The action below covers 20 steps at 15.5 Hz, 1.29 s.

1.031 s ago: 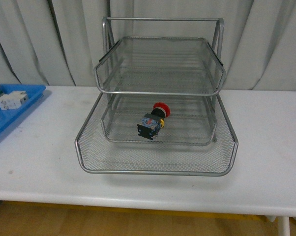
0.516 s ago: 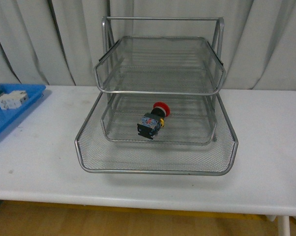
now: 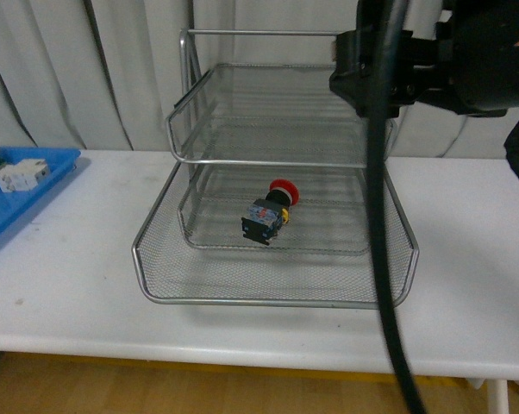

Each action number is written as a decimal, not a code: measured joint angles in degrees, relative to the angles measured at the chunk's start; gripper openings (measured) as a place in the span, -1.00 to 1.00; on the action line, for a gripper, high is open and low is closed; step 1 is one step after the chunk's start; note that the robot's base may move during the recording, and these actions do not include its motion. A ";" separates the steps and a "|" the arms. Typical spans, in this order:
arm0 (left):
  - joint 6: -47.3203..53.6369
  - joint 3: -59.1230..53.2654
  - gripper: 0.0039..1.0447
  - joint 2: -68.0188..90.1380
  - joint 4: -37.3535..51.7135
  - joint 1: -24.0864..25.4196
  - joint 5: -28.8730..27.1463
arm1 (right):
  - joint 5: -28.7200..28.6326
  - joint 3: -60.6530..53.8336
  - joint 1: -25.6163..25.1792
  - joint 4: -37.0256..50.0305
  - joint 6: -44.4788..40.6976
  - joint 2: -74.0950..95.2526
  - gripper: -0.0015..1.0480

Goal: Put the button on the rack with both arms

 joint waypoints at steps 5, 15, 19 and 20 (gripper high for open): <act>0.00 0.00 0.88 0.00 0.00 -0.02 0.00 | 2.75 4.79 2.93 -15.69 0.42 5.42 -0.96; 0.00 0.00 0.88 0.00 -0.02 -0.02 0.00 | 3.61 2.38 6.25 -17.94 1.99 9.03 -0.97; 0.00 0.00 0.88 0.00 0.00 0.00 0.00 | 3.30 -4.22 9.49 -14.86 4.46 10.14 -0.97; 0.00 0.00 0.88 0.00 0.00 -0.02 0.00 | 3.30 -5.40 10.69 -14.36 4.81 10.47 -0.97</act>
